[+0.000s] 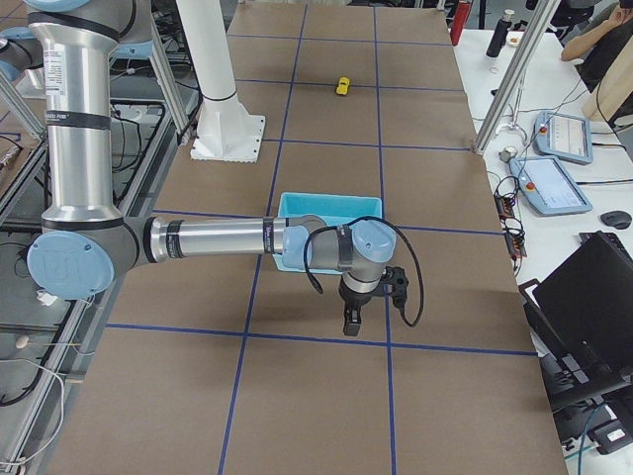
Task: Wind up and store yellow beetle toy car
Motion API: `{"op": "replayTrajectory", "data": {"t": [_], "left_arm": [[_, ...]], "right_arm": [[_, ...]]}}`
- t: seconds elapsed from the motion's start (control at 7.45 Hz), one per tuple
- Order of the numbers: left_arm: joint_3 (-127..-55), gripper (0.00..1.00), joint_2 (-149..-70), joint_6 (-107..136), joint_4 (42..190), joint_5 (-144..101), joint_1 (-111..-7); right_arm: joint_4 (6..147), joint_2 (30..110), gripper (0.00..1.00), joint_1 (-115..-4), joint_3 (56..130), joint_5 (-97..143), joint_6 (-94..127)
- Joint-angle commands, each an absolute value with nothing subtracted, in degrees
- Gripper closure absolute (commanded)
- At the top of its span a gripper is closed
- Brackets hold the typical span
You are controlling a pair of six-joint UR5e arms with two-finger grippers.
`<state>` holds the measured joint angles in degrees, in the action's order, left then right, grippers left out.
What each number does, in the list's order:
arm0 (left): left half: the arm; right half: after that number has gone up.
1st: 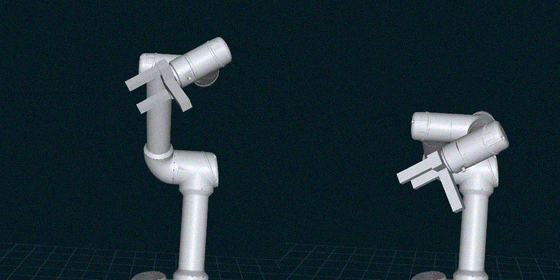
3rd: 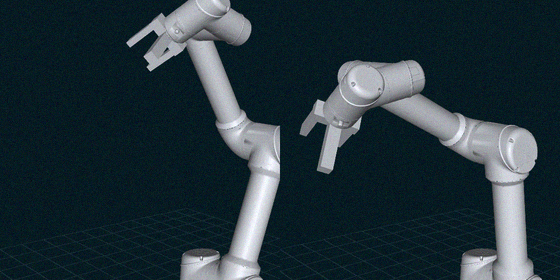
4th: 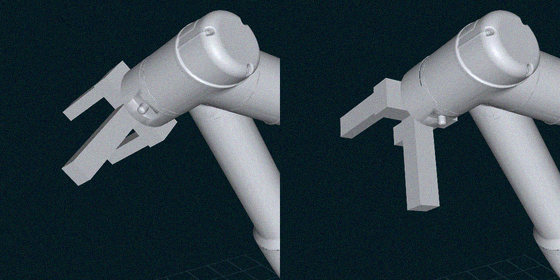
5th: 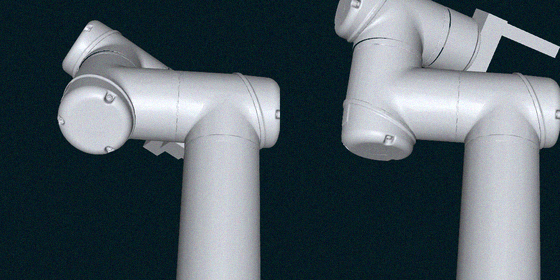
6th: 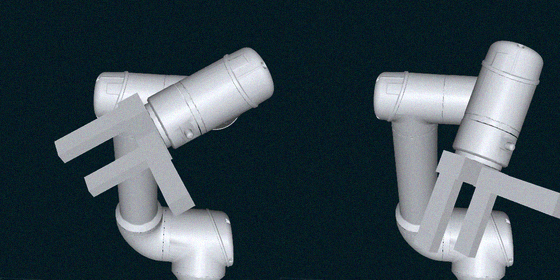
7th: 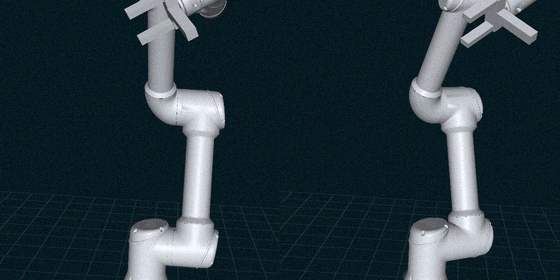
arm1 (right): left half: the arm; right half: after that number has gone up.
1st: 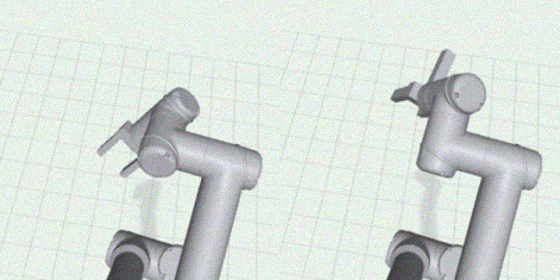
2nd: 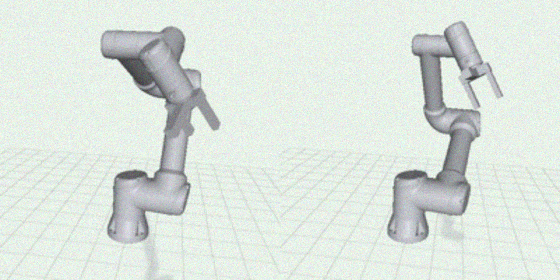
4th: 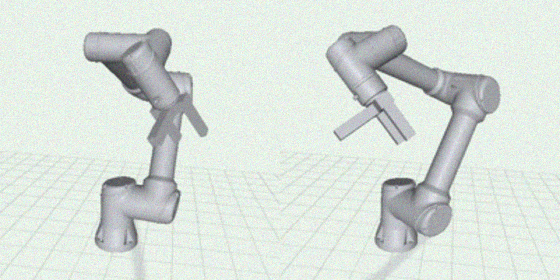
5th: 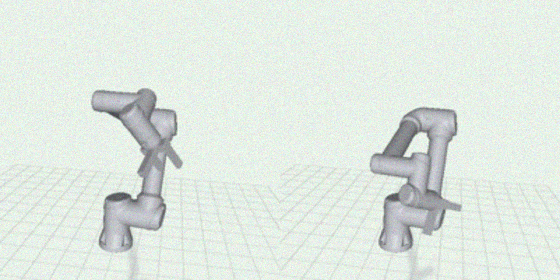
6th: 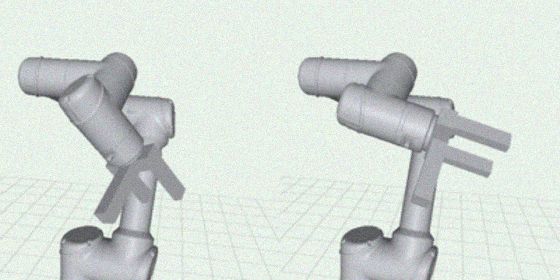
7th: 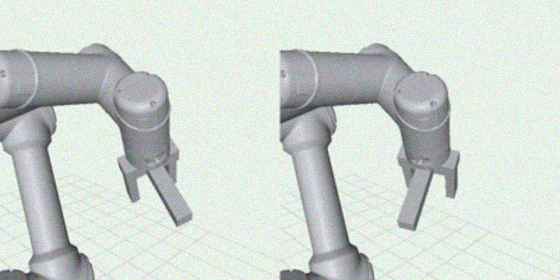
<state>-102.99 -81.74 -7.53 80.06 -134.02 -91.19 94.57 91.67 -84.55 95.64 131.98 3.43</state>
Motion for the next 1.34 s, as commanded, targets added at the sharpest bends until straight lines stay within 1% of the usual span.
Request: {"op": "replayTrajectory", "data": {"t": [0.0,0.67,0.94,1.21], "left_arm": [[-103.45,0.0,-82.26,-7.56,80.07,-134.03,-91.23],[-104.06,0.0,-83.67,-7.56,81.12,-134.3,-90.27],[-105.72,0.0,-85.69,-8.08,82.17,-134.38,-85.63],[-108.71,0.0,-89.28,-7.56,85.69,-134.38,-74.32]], "right_arm": [[94.57,91.67,0.0,-84.55,95.8,132.1,3.43],[94.57,91.67,0.0,-84.55,95.89,132.1,3.43],[94.57,91.67,0.0,-84.55,95.89,132.1,3.43],[94.57,91.58,0.0,-84.55,95.89,132.01,3.43]]}}
